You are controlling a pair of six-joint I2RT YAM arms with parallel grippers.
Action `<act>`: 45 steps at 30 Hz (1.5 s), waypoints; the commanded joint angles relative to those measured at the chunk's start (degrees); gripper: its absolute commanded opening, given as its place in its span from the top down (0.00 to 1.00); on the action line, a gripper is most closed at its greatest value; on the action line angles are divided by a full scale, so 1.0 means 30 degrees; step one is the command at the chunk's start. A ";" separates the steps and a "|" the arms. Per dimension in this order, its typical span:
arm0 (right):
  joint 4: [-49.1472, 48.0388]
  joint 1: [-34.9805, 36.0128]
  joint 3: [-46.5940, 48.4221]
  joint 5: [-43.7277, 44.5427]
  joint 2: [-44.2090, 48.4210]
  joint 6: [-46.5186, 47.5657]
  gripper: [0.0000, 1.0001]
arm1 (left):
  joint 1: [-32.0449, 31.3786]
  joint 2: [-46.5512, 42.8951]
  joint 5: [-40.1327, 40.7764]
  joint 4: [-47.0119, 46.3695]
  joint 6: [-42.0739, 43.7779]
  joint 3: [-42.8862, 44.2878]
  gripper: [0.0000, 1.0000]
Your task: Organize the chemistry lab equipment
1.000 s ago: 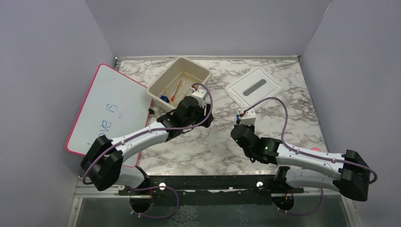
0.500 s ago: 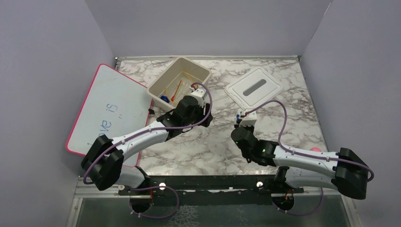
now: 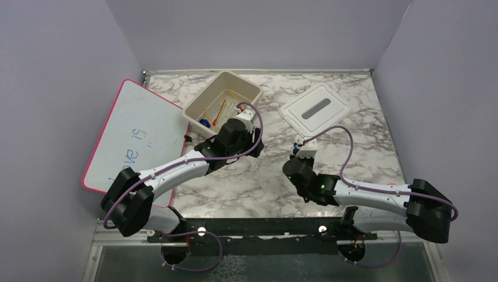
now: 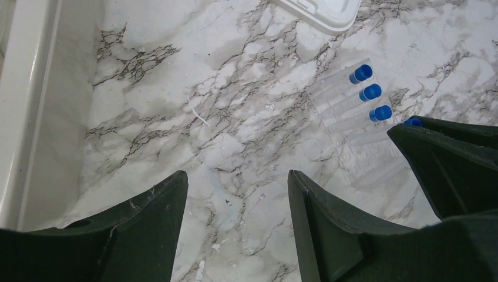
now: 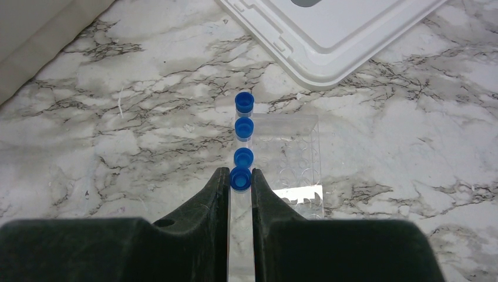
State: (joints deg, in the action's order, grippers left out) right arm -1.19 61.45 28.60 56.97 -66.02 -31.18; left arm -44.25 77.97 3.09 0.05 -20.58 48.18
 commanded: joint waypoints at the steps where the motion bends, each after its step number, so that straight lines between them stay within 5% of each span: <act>1: 0.0233 0.0112 -0.0394 0.0936 -0.0392 -0.1220 0.85 | 0.0096 0.0141 -0.0121 -0.0048 -0.0174 0.0114 0.34; 13: 0.1907 0.0083 0.0340 0.0767 -0.1689 -0.3055 0.72 | 0.0101 0.0021 -0.0108 -0.0048 -0.0174 0.0055 0.34; 19: 0.4322 0.0066 0.1536 0.0554 -0.1869 -0.4646 0.49 | 0.0101 -0.0105 -0.0179 -0.0048 -0.0172 0.0136 0.34; 30: 0.7595 -0.0567 0.4387 -0.1364 0.0983 -0.4466 0.34 | 0.0204 -0.1744 0.0265 0.1529 -0.0435 0.0351 0.34; 35: 0.7596 -0.2615 0.5302 -0.4115 0.1705 -0.3828 0.35 | 0.0356 -0.2795 0.0499 0.2058 -0.0435 0.0256 0.34; 45: 0.7564 -1.0954 0.7991 -1.1375 -0.0996 -0.2362 0.45 | 0.0491 -0.4358 0.0328 0.2734 -0.0509 0.0531 0.32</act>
State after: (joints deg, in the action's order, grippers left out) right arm 20.38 36.29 48.82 34.15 -64.86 -41.34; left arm -43.07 67.31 3.36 6.87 -21.82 48.18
